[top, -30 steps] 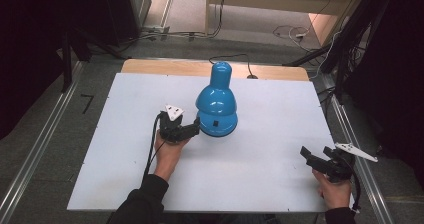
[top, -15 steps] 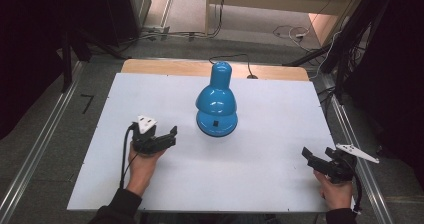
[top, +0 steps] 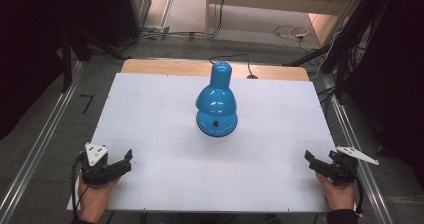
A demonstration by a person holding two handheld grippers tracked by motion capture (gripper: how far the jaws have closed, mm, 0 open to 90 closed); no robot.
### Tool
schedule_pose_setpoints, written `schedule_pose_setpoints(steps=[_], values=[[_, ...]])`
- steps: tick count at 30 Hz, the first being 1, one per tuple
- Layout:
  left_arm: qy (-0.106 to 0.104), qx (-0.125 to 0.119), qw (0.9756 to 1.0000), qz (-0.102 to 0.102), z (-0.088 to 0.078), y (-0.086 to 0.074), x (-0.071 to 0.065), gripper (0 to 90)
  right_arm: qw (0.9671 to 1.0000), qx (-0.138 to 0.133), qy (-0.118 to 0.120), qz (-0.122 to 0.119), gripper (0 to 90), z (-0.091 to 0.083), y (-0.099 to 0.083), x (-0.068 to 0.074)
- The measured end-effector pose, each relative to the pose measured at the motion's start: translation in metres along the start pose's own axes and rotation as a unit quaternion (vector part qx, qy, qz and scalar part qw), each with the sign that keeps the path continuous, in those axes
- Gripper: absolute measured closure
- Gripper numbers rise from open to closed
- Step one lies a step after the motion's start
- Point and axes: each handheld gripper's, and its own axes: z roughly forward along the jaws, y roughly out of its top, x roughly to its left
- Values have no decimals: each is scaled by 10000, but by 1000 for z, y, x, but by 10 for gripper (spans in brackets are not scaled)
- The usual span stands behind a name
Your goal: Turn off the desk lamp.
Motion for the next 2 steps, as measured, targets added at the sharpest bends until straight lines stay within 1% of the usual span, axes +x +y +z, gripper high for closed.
schedule_pose_setpoints(steps=[1,2], values=[[4,50,9999,-125,0,-2,5,146,10000,68,-26,-1,50,2,-1,-1],[4,50,9999,-125,0,-2,5,146,10000,68,-26,-1,50,2,-1,-1]])
